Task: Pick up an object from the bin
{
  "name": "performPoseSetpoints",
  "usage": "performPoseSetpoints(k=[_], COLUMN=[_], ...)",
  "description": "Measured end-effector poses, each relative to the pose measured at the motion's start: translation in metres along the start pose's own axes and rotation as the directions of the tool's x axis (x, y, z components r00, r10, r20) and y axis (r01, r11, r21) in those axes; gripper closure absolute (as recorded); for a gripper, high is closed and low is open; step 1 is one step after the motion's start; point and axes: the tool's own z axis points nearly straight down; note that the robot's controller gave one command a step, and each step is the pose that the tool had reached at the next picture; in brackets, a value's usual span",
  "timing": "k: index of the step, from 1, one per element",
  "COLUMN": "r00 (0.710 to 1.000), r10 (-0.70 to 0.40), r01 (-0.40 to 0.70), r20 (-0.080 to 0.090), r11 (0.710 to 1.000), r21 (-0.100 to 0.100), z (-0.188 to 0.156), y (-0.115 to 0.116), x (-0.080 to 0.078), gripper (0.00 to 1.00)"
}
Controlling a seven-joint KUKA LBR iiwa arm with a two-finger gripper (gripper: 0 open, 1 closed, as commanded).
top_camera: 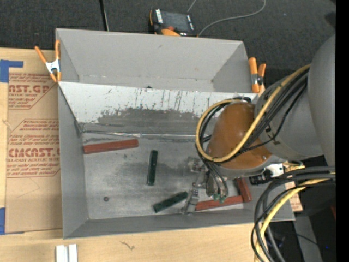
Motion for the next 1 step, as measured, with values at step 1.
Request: performPoseSetpoints(k=[1], r00=[1.0], r10=[0.025], r01=[-0.025], r20=[0.003], r11=[1.0], r21=[0.0], z=[0.022], y=[0.0177], x=[0.0011], gripper=[0.0])
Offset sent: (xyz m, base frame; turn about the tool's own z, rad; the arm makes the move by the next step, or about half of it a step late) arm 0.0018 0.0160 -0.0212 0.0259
